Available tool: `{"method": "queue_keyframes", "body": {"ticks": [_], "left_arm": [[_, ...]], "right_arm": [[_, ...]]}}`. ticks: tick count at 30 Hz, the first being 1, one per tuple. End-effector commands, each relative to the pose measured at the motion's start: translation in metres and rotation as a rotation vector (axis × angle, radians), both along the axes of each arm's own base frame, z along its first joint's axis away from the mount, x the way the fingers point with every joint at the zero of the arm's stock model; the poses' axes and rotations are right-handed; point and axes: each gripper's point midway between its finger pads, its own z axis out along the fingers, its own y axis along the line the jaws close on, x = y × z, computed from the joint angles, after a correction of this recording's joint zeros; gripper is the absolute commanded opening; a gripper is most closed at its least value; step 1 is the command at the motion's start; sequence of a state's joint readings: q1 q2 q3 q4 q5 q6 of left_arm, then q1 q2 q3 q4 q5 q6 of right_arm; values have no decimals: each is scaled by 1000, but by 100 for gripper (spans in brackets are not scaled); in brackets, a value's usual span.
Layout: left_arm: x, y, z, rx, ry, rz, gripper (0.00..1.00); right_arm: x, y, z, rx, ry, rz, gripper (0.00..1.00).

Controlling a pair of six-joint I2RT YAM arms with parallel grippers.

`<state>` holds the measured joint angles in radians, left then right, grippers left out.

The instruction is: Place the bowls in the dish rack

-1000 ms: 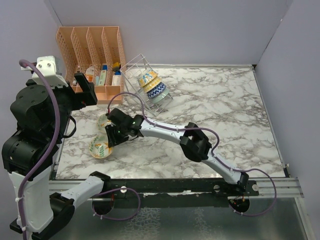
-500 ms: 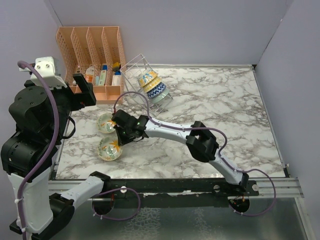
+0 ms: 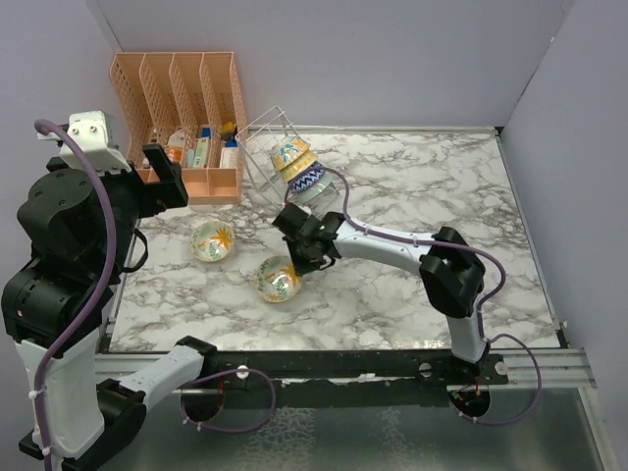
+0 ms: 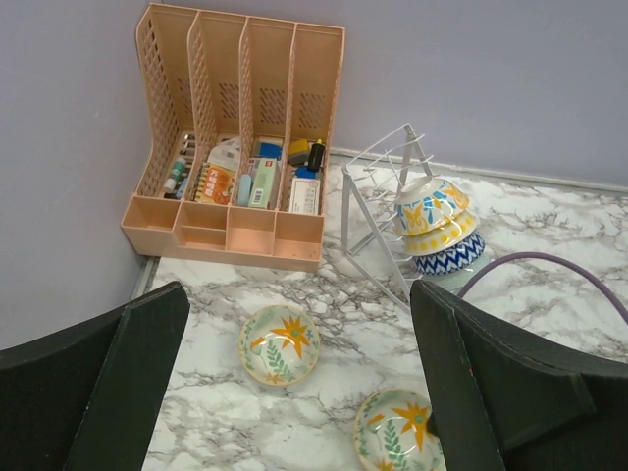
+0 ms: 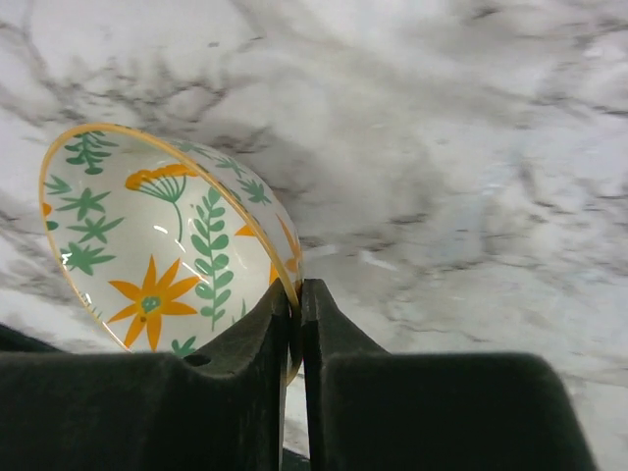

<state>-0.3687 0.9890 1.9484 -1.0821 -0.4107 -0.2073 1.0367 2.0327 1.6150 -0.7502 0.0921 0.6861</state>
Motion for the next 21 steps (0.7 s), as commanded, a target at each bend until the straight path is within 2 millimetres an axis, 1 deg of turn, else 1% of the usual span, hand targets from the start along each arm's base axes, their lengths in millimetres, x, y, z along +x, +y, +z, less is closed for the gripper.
{"method": "queue_keyframes", "body": {"ticks": [1,2,4,5,8,12,15,17,19,21], "left_arm": [[-1,-2,5,-6,-18,-15,99],[-1,-2,5,-7,-17,-16,99],[-2,-2,5,-11,-17,-15,99],[-3,-2,6,-11,-18,-15,99],[-6,0,7,-12,-18,-9,99],[-7,0,6,-14,-14,-10,99],[-8,1,6,-18,-16,-9,99],[-9,1,7,-20,-17,-8,99],[-9,1,6,-19,-16,-8,99],[-9,1,6,-17,-15,-8,99]], "right_arm": [[19,-21,15,44,-58,-53,16],[19,-22,16,47,-63,-50,23],[20,-22,16,45,-66,-34,32],[20,-22,17,42,-69,-22,35],[23,-21,30,52,-96,5,42],[27,-20,59,81,-174,46,44],[21,-12,86,84,-244,105,48],[11,-2,96,85,-263,165,50],[-2,8,100,90,-260,217,52],[-17,19,97,92,-246,266,53]]}}
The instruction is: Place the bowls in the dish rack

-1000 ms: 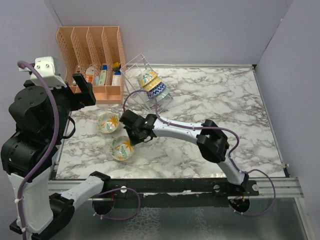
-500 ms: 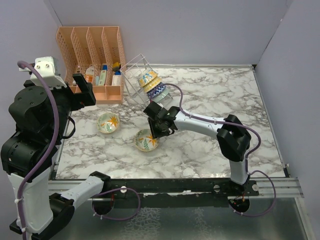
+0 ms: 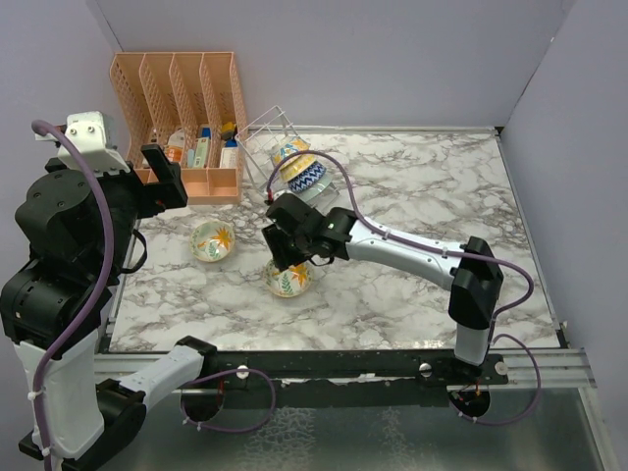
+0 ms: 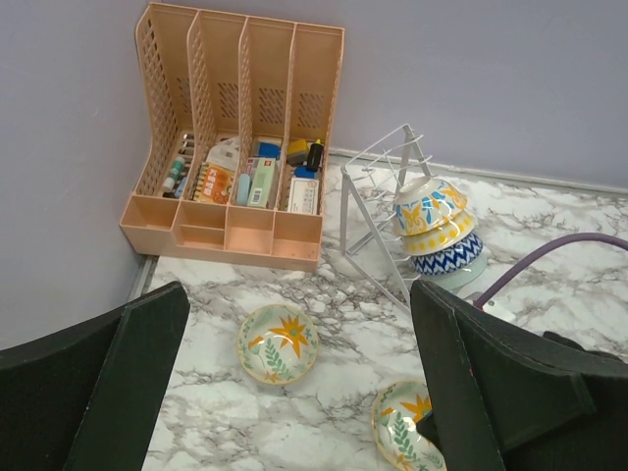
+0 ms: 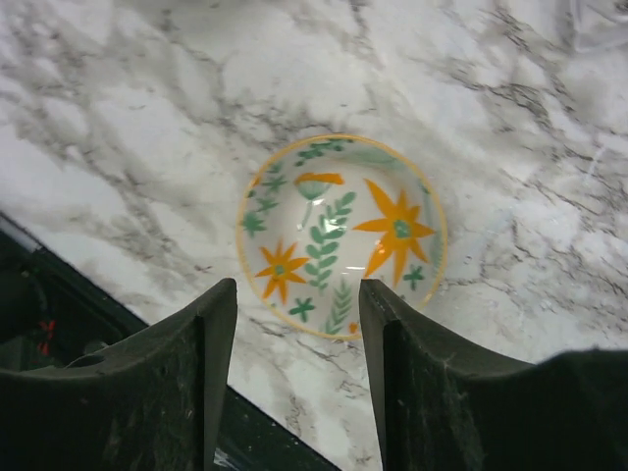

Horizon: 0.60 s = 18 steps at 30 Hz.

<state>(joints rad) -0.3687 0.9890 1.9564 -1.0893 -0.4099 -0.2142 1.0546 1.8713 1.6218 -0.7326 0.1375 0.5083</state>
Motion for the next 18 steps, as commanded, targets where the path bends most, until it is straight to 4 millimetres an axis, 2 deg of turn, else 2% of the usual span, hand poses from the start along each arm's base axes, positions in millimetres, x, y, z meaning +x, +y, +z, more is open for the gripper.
{"method": "queue_keyframes", "body": {"ticks": [1,6,10,12,15,18], "left_arm": [[-8,2,5,-11,-15,-7,99],[-9,2,3,-9,-11,-7,99],[-9,3,4,-10,-16,-4,99],[-9,3,3,-8,-11,-4,99],[-9,3,1,-7,-5,-3,99],[-10,3,1,-6,-5,0,99]], "right_arm": [[-31,24,18,9,-43,145,54],[-61,50,-10,3,26,248,54],[-72,64,-35,-77,29,290,54],[-71,64,-49,-143,20,291,54],[-64,64,-53,-190,-19,273,53],[-51,55,-55,-244,-72,229,51]]}}
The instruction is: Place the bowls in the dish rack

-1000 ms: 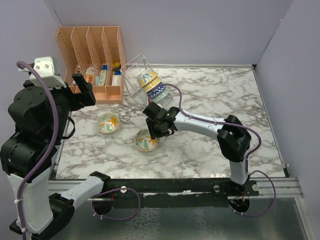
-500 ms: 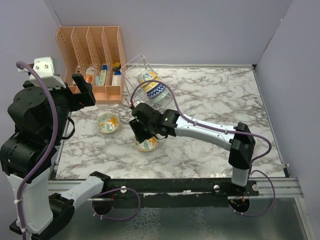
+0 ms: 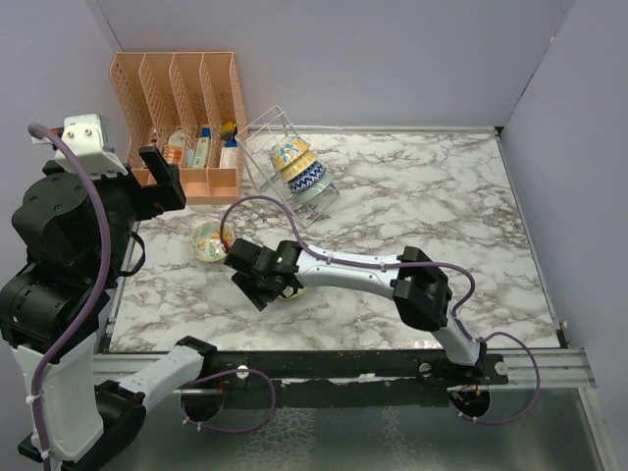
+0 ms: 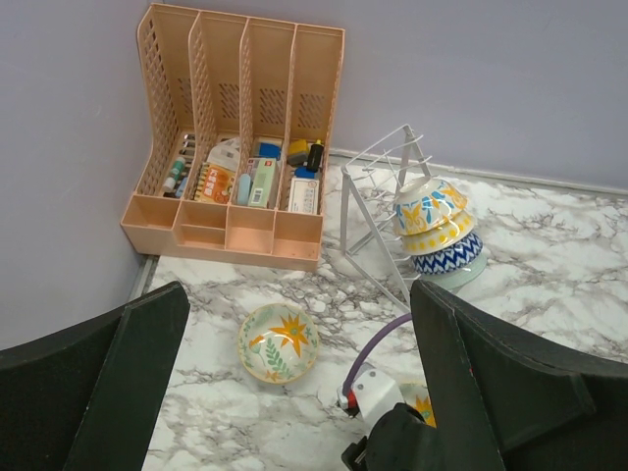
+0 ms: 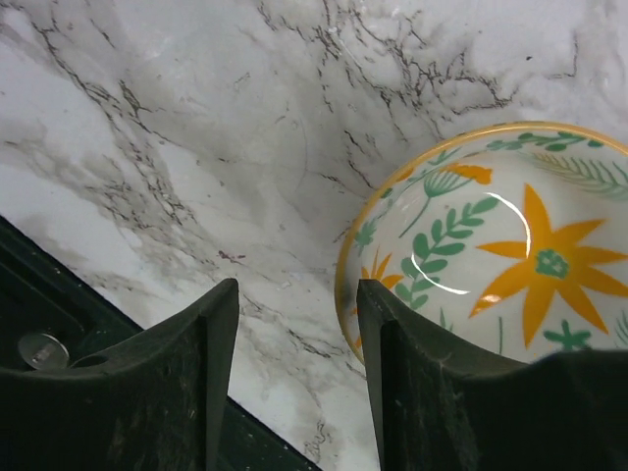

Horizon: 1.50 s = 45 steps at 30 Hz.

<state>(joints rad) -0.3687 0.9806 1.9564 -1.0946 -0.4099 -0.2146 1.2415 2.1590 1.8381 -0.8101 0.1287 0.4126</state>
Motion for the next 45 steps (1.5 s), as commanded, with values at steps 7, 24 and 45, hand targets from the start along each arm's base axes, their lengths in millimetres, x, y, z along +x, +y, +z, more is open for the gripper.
{"method": "queue_keyframes", "body": {"ticks": [7,24,45], "left_arm": [[-5,2,0,-4,1,-1,99],[-3,1,-2,3,10,0,99],[-11,5,6,4,-23,3,99]], "right_arm": [[29,-31,3,-164,-185,-56,48],[23,-36,-18,-192,-183,-63,26],[61,6,164,569,-51,-176,1]]}}
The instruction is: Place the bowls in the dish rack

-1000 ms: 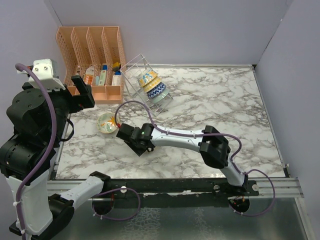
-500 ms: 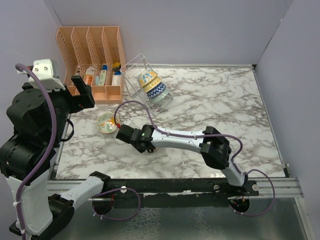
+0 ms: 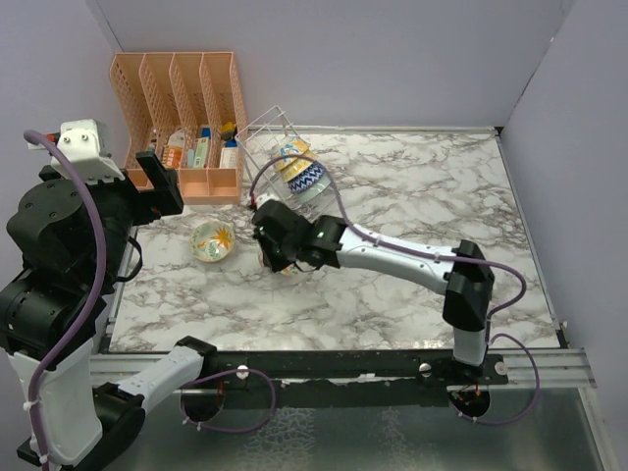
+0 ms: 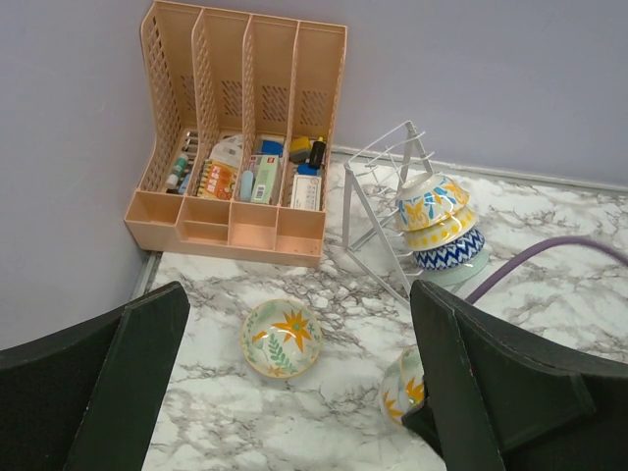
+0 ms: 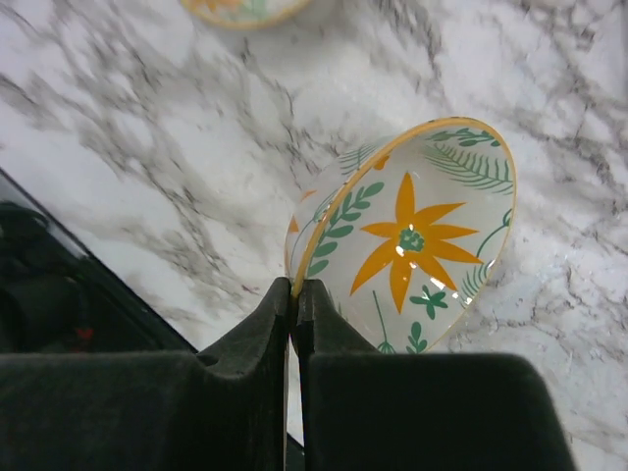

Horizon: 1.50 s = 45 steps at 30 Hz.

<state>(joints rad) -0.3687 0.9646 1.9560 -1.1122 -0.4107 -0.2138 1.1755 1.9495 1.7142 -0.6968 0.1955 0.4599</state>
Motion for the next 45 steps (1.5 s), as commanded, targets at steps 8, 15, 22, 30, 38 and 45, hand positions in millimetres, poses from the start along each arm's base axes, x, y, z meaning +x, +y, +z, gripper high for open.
{"method": "queue_keyframes", "body": {"ticks": [8,15,22,30,38,45], "left_arm": [[-1,0,15,7,-40,-11,99],[0,-3,18,2,-47,-23,99],[2,-3,14,9,-35,-19,99],[4,-4,8,21,-17,-22,99],[5,-2,4,44,-8,-14,99],[7,-2,4,55,-4,-12,99]], "right_arm": [[87,11,210,908,80,-44,1],[170,-14,263,1263,84,-94,1],[222,-34,266,1559,107,-286,1],[259,-59,262,1745,15,-481,1],[274,-63,223,1736,55,-605,1],[283,-61,196,1755,60,-611,1]]}}
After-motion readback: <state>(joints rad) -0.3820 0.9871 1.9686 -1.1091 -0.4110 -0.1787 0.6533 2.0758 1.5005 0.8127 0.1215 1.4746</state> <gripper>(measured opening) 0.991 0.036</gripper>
